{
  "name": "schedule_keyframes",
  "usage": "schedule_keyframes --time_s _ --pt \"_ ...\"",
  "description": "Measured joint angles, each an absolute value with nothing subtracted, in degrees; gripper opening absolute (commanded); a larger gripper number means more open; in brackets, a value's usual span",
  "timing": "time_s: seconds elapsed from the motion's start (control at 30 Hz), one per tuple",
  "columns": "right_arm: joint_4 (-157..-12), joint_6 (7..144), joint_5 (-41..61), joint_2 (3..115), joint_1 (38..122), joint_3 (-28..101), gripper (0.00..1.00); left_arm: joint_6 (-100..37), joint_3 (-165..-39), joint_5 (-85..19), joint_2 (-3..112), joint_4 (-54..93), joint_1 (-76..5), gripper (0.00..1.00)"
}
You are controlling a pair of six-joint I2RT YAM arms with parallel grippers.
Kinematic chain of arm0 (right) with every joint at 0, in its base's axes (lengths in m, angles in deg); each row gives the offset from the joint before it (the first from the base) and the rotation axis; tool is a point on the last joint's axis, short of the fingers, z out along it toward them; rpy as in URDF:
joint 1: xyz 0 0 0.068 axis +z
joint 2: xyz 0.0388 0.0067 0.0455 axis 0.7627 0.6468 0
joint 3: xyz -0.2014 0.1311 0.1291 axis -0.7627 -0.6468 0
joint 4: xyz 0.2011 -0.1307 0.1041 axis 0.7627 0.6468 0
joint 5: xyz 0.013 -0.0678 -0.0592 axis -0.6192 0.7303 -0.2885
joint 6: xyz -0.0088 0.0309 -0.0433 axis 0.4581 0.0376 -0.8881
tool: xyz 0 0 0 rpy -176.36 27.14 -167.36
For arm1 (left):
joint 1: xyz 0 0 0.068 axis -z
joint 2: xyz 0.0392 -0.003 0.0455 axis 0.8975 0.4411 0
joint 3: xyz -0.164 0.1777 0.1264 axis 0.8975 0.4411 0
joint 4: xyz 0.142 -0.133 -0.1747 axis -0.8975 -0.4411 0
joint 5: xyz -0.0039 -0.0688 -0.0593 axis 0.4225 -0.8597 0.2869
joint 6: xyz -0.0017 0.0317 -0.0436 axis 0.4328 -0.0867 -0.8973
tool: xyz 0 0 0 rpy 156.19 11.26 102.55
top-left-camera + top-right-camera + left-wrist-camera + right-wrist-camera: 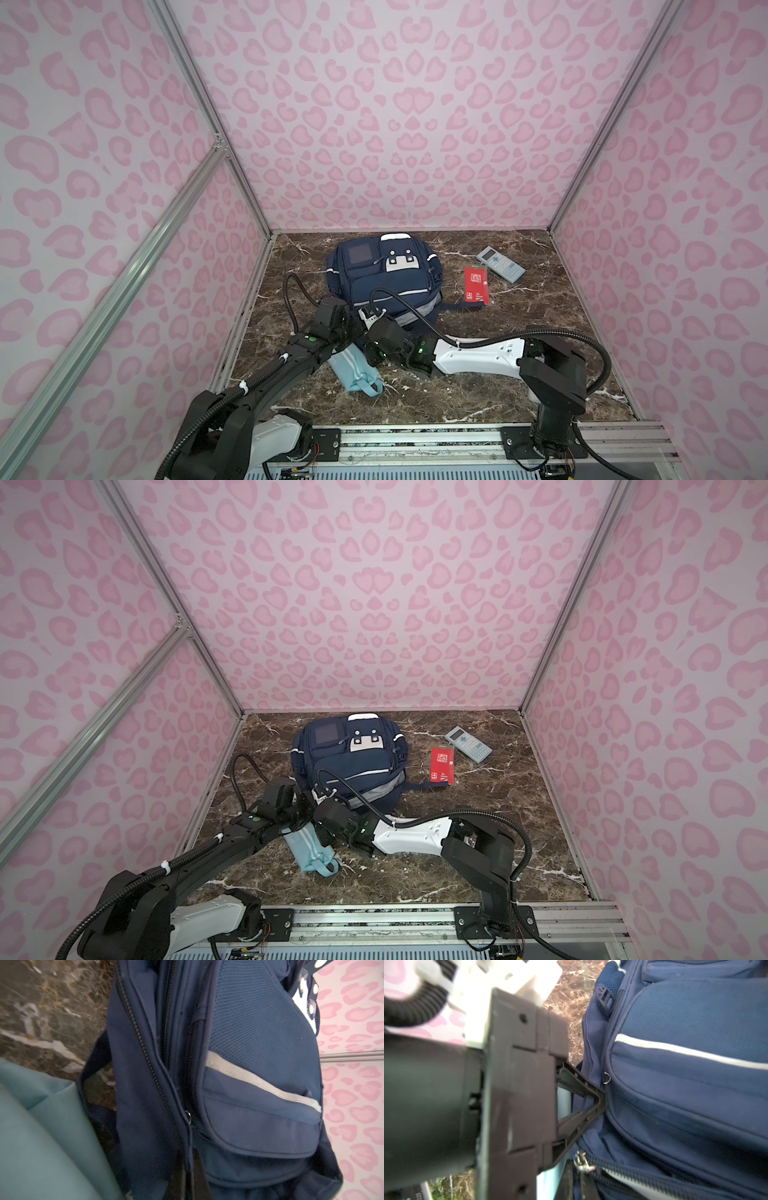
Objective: Pack books, pencil case, and school supplies into a backpack
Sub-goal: Zip the student bag at the center of the table.
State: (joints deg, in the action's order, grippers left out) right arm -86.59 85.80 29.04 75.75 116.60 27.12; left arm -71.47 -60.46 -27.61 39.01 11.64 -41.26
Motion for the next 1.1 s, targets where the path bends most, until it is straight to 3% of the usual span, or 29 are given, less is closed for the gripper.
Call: schedule_keyframes --time_s 0.5,0.8,1.0,1.1 --pt "-94.4 87.5 20.5 58.7 102.9 4.1 0.0 -65.6 -68.0 -32.7 36.9 4.0 -41.9 0.02" --pt "-93.5 85.1 14.2 52.8 91.2 -2.6 0.0 -63.9 -70.3 -35.7 36.9 3.3 -42.9 0.02" --pt "-86.5 84.6 20.5 55.2 98.4 2.7 0.0 -61.3 -75.8 -31.5 46.2 0.9 -44.2 0.03" --pt "-81.9 85.0 26.9 60.3 105.5 11.4 0.0 -58.3 -82.9 -26.5 50.2 -2.2 -46.8 0.18"
